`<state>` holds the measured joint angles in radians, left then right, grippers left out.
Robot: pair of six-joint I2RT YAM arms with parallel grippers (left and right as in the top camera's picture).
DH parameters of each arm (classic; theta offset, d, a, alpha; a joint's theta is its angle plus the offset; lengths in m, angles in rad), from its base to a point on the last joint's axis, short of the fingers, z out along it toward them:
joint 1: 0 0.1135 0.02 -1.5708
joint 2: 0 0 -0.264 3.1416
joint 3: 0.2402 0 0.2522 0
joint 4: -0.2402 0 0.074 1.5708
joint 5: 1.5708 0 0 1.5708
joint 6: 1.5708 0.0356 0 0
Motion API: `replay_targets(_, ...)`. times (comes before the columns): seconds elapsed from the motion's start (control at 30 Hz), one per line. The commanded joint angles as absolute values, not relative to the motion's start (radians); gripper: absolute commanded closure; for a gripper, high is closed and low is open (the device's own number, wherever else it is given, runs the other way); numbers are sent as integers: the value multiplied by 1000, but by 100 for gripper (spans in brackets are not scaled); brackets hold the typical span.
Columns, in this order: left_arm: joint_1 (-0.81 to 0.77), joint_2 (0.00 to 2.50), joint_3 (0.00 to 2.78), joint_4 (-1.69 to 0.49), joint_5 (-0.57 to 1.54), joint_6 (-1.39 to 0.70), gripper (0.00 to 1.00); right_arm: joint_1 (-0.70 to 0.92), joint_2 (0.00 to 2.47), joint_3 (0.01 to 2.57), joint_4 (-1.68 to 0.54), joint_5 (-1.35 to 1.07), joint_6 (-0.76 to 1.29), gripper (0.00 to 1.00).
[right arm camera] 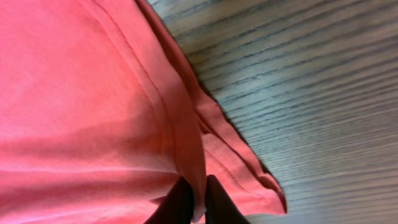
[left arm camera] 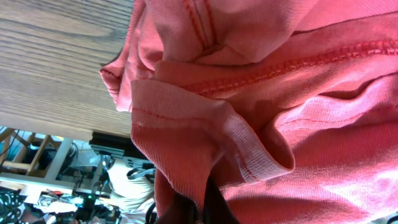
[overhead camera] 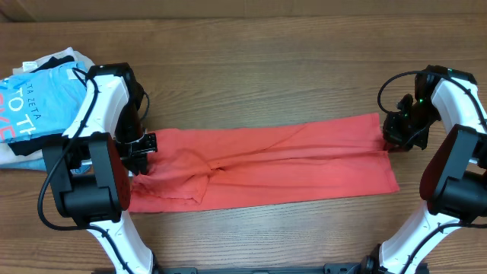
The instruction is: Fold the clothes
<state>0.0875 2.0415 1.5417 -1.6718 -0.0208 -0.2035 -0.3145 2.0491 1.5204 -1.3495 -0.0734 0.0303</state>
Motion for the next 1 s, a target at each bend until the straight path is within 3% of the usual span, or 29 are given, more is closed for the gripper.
replay_targets(0.0,97,2019,1526,-1674,-59,-226,95,-321,2054,1544,-1348,-60,30,87)
replay_targets(0.13,97,2019,1526,-1674,-59,-226,91,-321,2054,1544,-1349,-60,30,87)
replay_targets(0.2,97,2019,1526,-1674,-59,-225,77,-321,2054,1544,-1348,-60,30,87)
replay_targets(0.27,97,2019,1526,-1674,-59,-225,75,-321,2054,1544,-1348,-60,30,87)
replay_targets(0.33,97,2019,1526,-1674,-59,-225,64,-321,2054,1544,-1348,-60,30,87)
replay_targets(0.87,97,2019,1526,-1644,-49,-226,68,-321,2054,1544,-1367,-45,30,85)
replay_targets(0.97,96,2019,1526,-1614,-22,-226,63,-321,2054,1544,-1369,-46,34,74)
